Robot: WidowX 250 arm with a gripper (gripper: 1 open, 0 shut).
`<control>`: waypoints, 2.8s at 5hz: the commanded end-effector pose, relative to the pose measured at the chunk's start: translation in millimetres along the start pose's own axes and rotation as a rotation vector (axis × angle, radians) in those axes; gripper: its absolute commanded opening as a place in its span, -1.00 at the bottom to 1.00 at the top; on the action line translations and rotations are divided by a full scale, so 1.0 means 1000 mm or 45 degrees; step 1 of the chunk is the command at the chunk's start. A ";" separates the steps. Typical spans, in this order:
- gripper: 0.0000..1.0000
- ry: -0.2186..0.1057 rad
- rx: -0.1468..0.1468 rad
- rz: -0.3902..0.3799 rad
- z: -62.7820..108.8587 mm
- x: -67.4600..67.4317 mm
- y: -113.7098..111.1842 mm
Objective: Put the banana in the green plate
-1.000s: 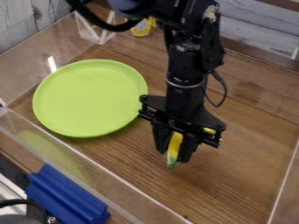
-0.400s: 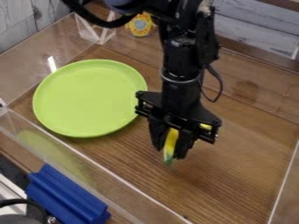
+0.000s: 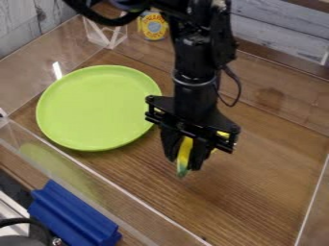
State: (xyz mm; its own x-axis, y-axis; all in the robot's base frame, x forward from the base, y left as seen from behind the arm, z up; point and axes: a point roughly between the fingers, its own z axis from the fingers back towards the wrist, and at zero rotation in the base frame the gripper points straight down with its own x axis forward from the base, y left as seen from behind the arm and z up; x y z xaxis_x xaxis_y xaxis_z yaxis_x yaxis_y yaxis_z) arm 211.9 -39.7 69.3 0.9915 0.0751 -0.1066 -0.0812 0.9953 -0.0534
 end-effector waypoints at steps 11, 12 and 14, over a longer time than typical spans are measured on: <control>-1.00 -0.123 0.000 0.147 0.031 -0.003 0.059; -1.00 -0.130 0.007 0.158 0.034 -0.002 0.066; -1.00 -0.137 0.017 0.167 0.035 0.001 0.080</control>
State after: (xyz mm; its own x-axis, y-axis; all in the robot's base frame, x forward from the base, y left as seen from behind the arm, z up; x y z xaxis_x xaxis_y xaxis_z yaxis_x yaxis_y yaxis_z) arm 202.4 39.5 89.4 0.9771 0.2062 -0.0530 -0.2082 0.9775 -0.0353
